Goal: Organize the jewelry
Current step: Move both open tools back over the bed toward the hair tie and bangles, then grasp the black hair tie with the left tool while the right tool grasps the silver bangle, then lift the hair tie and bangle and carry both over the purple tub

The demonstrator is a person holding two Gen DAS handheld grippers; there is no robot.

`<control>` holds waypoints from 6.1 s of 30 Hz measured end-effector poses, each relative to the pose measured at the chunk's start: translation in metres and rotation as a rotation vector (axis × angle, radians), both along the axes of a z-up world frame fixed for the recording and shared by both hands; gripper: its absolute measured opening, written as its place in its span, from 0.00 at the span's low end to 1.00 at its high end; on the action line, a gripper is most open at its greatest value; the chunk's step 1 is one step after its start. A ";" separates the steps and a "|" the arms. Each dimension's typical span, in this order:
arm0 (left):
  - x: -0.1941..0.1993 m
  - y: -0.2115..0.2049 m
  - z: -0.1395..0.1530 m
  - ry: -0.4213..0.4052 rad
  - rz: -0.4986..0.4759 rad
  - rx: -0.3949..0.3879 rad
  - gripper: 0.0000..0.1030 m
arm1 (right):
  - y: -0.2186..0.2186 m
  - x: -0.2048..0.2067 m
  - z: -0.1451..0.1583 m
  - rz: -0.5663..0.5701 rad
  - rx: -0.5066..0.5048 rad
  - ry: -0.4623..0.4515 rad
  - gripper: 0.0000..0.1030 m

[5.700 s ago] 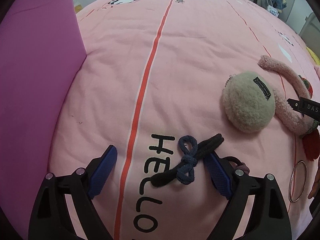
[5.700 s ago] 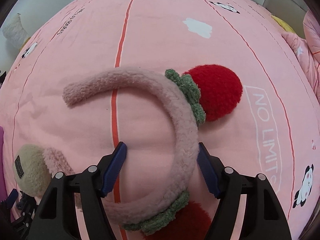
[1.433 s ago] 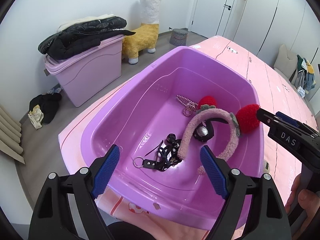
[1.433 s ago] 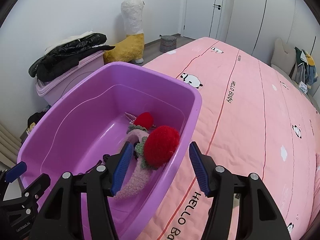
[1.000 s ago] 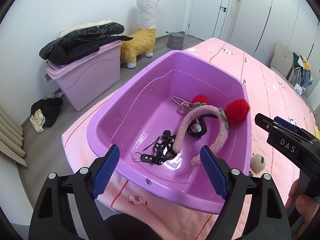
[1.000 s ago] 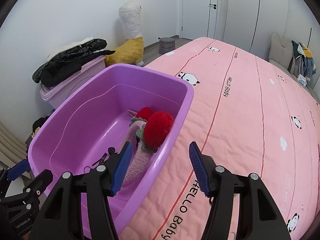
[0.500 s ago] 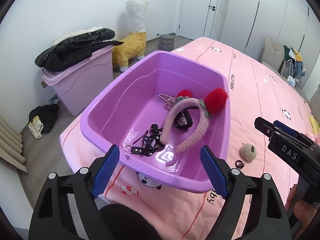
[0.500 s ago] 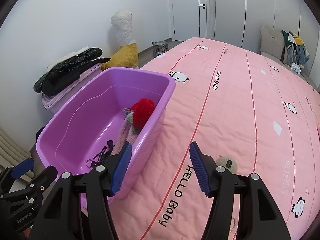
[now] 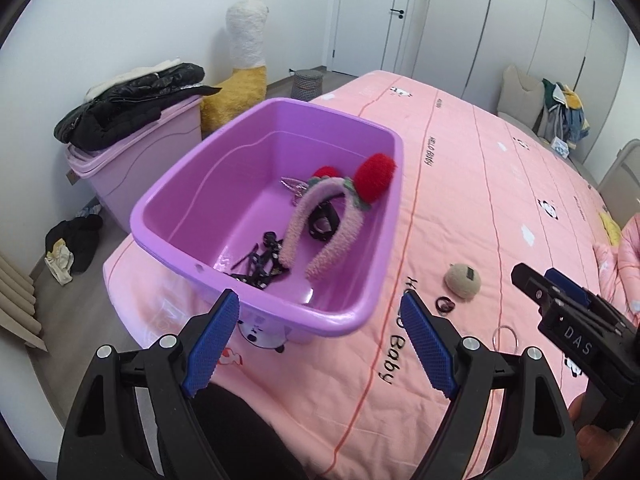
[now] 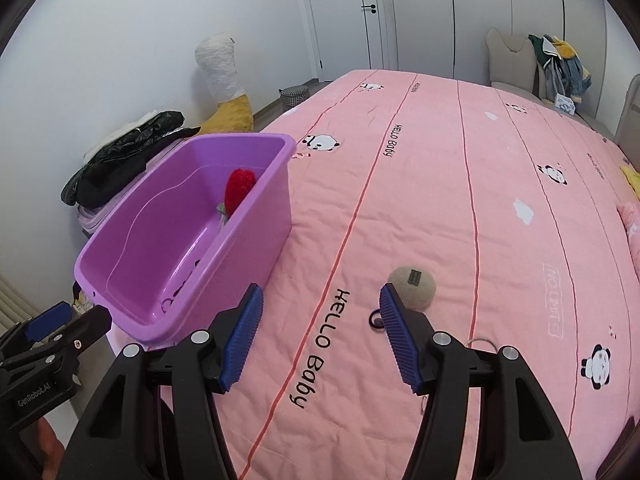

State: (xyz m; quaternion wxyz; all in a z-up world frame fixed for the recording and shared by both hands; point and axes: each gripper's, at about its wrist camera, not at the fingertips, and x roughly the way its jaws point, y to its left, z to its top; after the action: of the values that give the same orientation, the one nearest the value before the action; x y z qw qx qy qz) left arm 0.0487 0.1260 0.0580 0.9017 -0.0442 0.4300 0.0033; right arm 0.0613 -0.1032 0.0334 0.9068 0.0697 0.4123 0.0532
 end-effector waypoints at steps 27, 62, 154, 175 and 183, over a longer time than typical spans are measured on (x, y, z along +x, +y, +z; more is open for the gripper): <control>-0.018 -0.144 -0.050 0.068 -0.305 0.051 0.79 | -0.149 -0.115 -0.077 -0.308 0.060 0.124 0.57; 0.083 -0.189 -0.181 0.212 -0.323 0.111 0.79 | -0.197 -0.022 -0.200 -0.328 0.135 0.306 0.71; 0.030 -0.191 -0.119 0.011 -0.424 0.091 0.17 | -0.162 -0.045 -0.130 -0.284 -0.005 0.116 0.68; 0.022 -0.085 -0.008 -0.135 -0.252 0.039 0.17 | -0.064 -0.026 -0.017 -0.110 0.029 -0.074 0.68; 0.043 -0.004 0.013 -0.149 -0.083 0.053 0.17 | 0.007 0.020 0.017 0.044 0.056 -0.121 0.69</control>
State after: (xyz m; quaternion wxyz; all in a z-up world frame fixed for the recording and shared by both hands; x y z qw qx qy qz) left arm 0.0916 0.1219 0.0705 0.9314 -0.0029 0.3631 -0.0259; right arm 0.0812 -0.0965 0.0507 0.9264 0.0826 0.3567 0.0884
